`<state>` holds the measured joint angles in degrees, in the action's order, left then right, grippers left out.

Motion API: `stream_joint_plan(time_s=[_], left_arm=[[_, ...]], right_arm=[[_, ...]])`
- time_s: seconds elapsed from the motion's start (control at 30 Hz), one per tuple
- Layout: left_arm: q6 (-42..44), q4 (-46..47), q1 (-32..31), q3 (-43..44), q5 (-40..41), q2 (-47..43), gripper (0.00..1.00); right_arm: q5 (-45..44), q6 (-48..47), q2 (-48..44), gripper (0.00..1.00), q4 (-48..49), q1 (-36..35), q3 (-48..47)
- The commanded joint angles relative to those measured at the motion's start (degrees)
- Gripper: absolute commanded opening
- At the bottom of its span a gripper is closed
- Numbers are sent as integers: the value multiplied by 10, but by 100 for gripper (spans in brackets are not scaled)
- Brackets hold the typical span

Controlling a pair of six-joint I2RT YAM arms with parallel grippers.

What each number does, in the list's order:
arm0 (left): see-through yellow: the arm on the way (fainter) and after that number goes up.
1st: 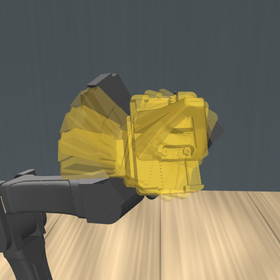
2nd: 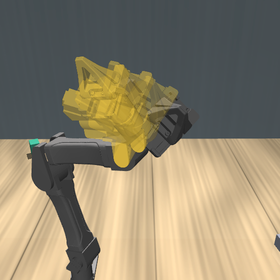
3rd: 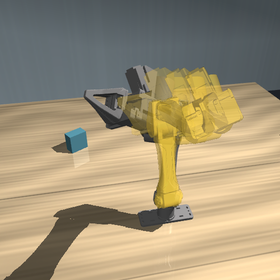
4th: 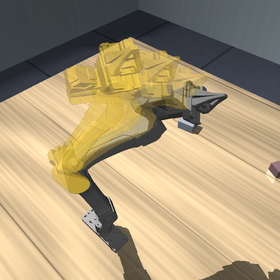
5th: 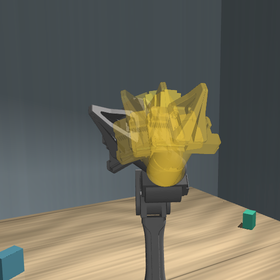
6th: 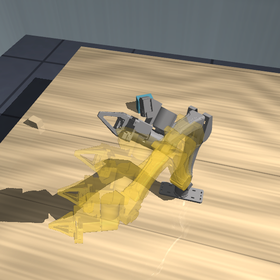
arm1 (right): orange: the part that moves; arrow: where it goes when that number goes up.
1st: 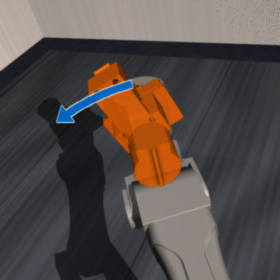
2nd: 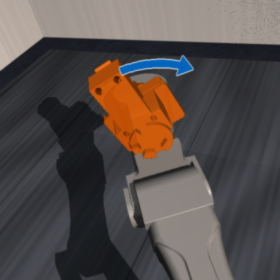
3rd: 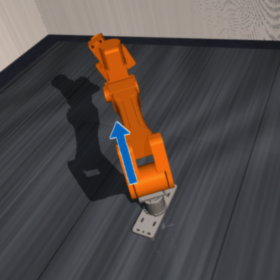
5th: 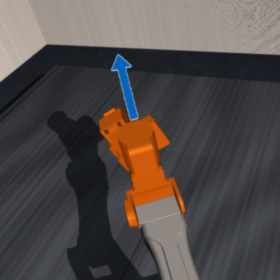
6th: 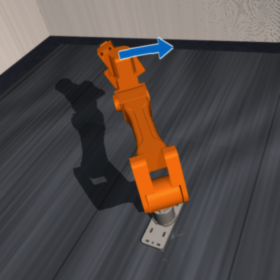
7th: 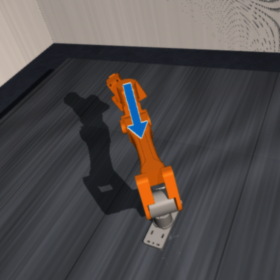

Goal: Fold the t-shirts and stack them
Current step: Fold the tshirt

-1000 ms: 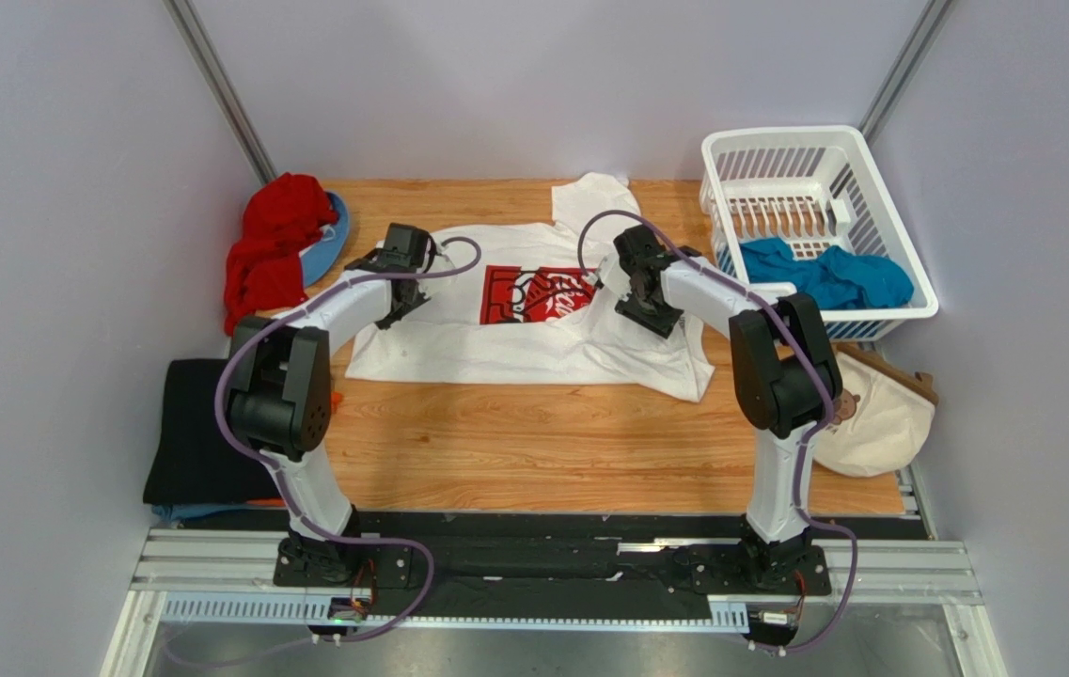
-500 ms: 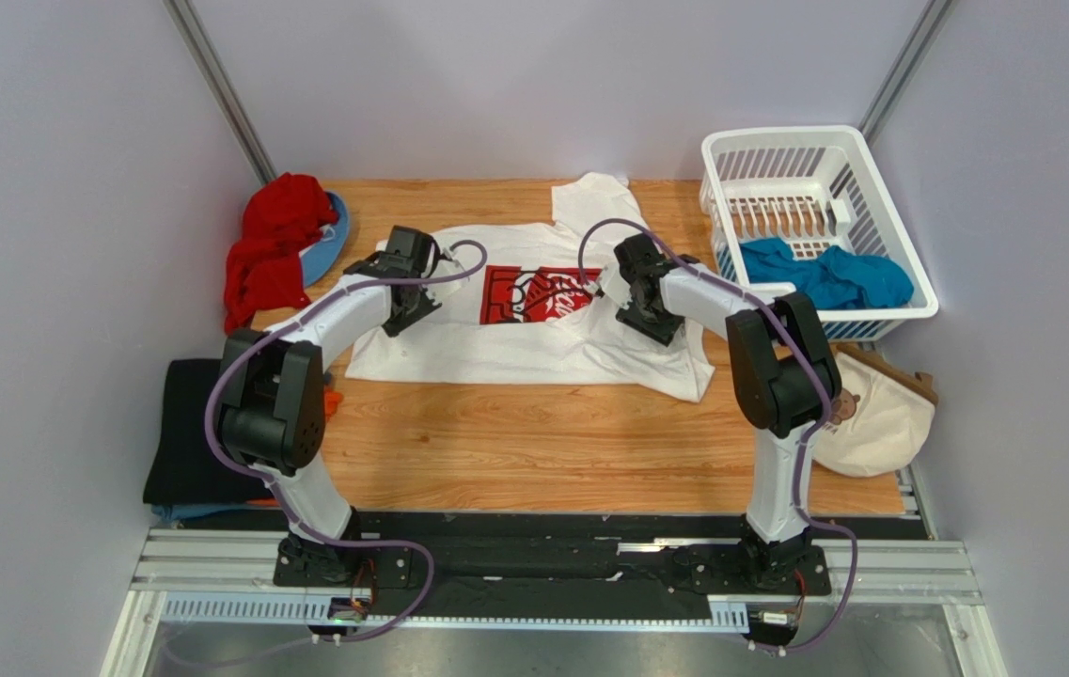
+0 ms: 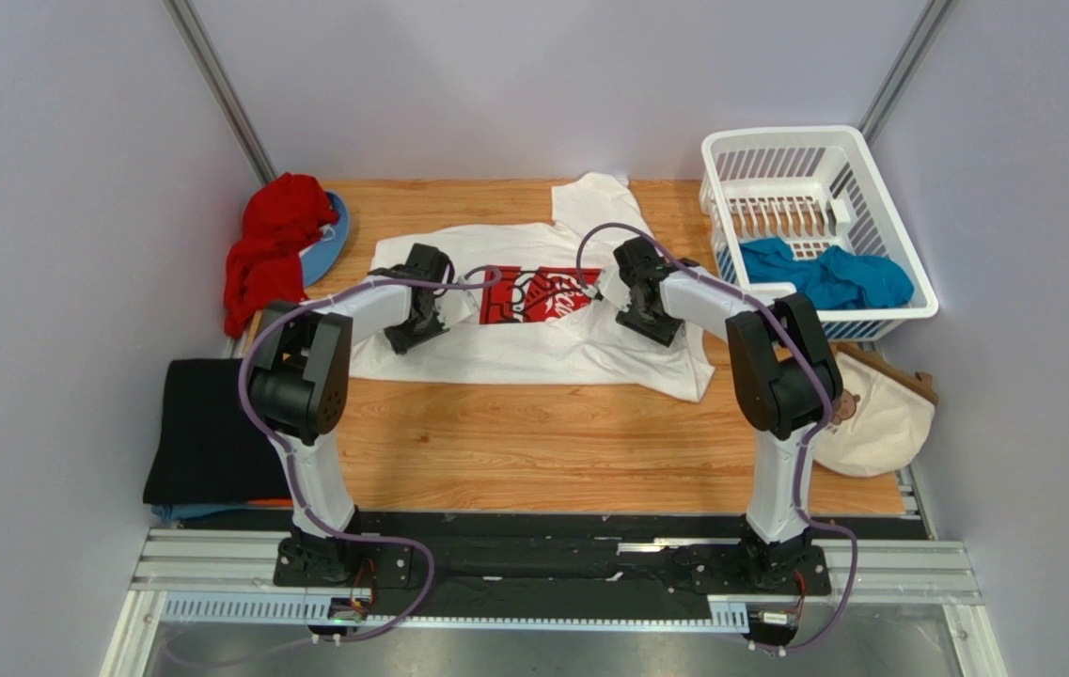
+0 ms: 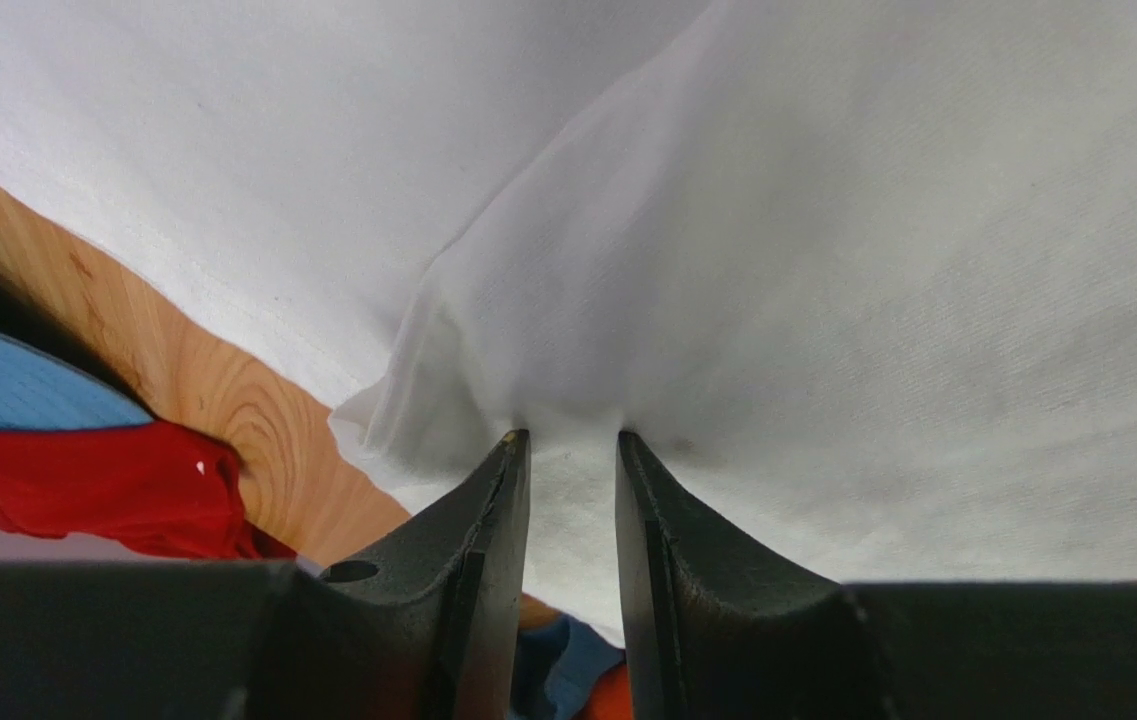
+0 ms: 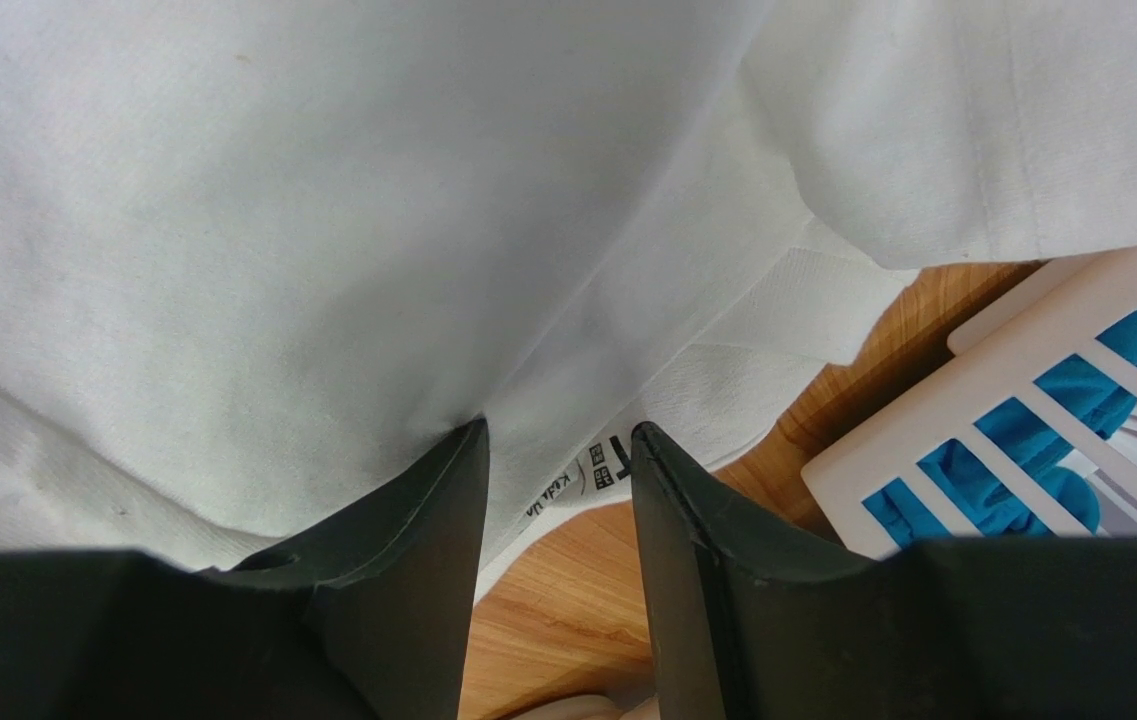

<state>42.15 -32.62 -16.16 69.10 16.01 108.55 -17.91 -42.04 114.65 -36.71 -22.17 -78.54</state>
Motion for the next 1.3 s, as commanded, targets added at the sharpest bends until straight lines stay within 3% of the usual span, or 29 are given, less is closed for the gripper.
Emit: stream_joint_plan(time_s=[0.0,1.27], left_arm=[[21,-9,1,0,-3,11,34],[-113,-28,-109,-221,39,-120,27]], right_arm=[[-1,-17,-6,45,-1,7,44],[70,13,-203,50,-48,-44,267]])
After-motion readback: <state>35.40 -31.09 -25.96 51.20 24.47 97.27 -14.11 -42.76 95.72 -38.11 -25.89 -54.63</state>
